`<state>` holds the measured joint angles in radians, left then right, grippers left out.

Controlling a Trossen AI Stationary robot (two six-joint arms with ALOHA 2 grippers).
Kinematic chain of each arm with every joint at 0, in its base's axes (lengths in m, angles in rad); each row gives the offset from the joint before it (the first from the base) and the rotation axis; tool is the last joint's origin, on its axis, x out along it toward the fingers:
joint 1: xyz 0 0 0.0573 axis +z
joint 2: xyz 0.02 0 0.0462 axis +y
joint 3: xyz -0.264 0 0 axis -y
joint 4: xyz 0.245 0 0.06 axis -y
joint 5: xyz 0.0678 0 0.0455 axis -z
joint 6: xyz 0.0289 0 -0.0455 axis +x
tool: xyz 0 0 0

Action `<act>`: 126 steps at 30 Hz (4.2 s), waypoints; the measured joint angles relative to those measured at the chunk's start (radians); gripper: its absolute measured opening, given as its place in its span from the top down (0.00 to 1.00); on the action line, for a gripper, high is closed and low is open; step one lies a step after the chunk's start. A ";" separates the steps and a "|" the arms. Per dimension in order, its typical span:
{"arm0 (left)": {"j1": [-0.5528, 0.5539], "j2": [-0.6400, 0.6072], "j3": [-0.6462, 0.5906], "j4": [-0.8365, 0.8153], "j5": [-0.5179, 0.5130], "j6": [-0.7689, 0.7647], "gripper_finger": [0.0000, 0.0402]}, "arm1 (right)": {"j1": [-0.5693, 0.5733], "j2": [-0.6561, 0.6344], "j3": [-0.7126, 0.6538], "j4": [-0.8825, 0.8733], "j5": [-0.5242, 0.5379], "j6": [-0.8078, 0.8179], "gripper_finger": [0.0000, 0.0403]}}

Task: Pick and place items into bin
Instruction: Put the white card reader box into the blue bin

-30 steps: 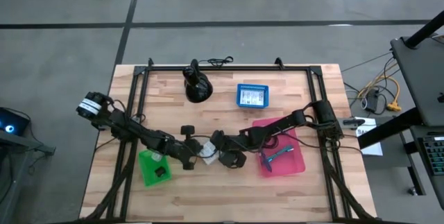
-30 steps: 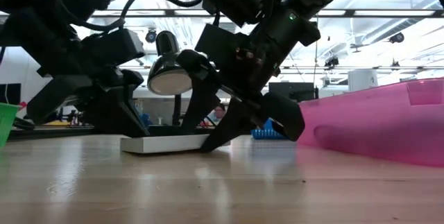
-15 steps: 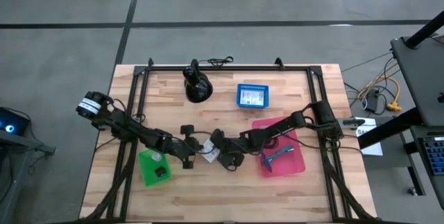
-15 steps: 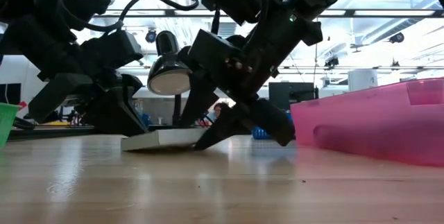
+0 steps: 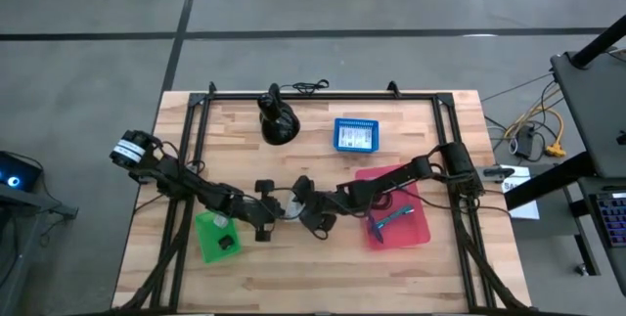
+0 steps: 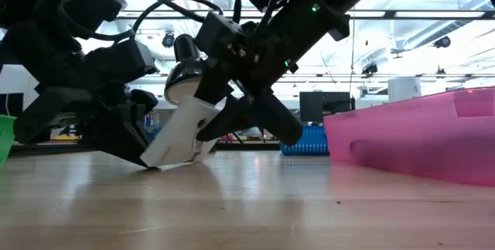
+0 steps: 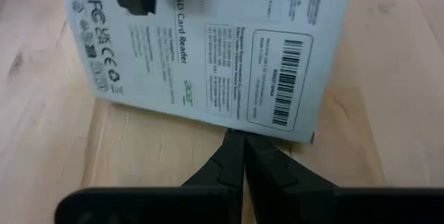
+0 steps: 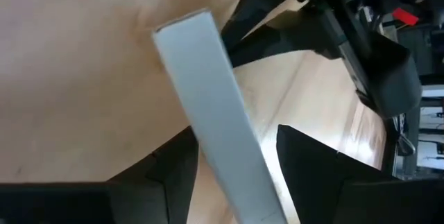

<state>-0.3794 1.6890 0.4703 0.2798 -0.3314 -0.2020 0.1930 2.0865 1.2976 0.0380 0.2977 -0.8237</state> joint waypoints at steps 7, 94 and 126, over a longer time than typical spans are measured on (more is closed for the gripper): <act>0.000 0.000 0.001 0.000 -0.002 0.003 1.00 | 0.000 0.000 0.000 -0.011 -0.003 -0.015 0.60; 0.000 -0.330 0.041 0.010 -0.070 0.138 1.00 | -0.435 -0.348 0.002 -0.860 0.165 0.612 0.92; 0.000 -0.330 0.033 0.010 -0.070 0.137 1.00 | -0.470 -0.292 0.022 -0.865 0.285 0.562 0.69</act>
<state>-0.3790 1.3586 0.5037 0.2901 -0.4019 -0.0650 -0.2767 1.7947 1.3193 -0.8268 0.5826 -0.2619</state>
